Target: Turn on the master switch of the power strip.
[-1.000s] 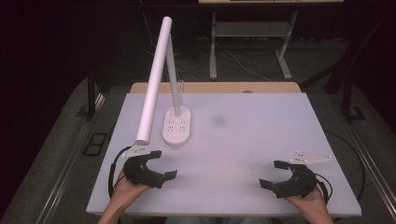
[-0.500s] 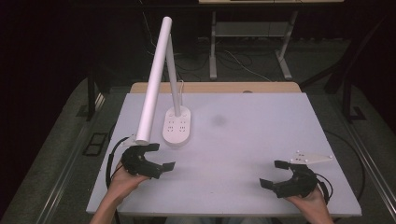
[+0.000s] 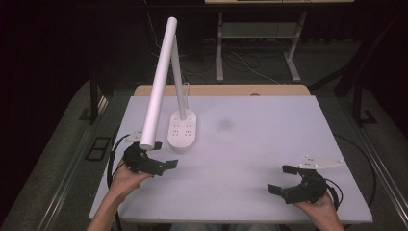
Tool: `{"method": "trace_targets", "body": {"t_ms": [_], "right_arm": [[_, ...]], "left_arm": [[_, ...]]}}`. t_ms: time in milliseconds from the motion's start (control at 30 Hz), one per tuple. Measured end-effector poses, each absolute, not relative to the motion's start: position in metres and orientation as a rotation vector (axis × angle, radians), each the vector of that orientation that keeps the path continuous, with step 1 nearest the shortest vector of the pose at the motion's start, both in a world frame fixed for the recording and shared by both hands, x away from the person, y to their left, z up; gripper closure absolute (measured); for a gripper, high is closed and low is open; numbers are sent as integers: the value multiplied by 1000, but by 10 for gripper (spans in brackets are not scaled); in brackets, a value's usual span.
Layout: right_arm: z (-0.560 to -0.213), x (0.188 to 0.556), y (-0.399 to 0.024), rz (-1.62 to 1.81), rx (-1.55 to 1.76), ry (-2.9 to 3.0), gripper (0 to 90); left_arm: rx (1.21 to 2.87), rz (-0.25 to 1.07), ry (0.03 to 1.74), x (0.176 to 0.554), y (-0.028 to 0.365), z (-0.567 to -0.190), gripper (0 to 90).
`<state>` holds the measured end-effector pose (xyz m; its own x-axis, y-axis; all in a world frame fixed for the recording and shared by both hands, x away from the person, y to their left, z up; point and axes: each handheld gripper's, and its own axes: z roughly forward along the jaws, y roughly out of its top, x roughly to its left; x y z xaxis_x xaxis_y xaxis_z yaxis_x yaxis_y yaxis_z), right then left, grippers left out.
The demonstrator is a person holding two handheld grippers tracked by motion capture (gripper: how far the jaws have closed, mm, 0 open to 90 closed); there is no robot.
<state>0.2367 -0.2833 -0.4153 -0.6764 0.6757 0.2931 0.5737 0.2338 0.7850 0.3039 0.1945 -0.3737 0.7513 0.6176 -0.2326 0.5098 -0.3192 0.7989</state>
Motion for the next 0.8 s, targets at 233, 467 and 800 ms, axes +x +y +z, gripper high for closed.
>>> {"method": "trace_targets", "body": {"t_ms": [233,467,800], "right_arm": [[-415,237,-283,1443,1216,2379,2],[-416,237,-283,1442,1217,2382,3],[-416,237,-284,1454,1216,2383,3]], "left_arm": [[1991,144,860,311,198,-371,23],[2002,153,879,321,201,-369,20],[2020,175,891,337,204,-364,23]]}}
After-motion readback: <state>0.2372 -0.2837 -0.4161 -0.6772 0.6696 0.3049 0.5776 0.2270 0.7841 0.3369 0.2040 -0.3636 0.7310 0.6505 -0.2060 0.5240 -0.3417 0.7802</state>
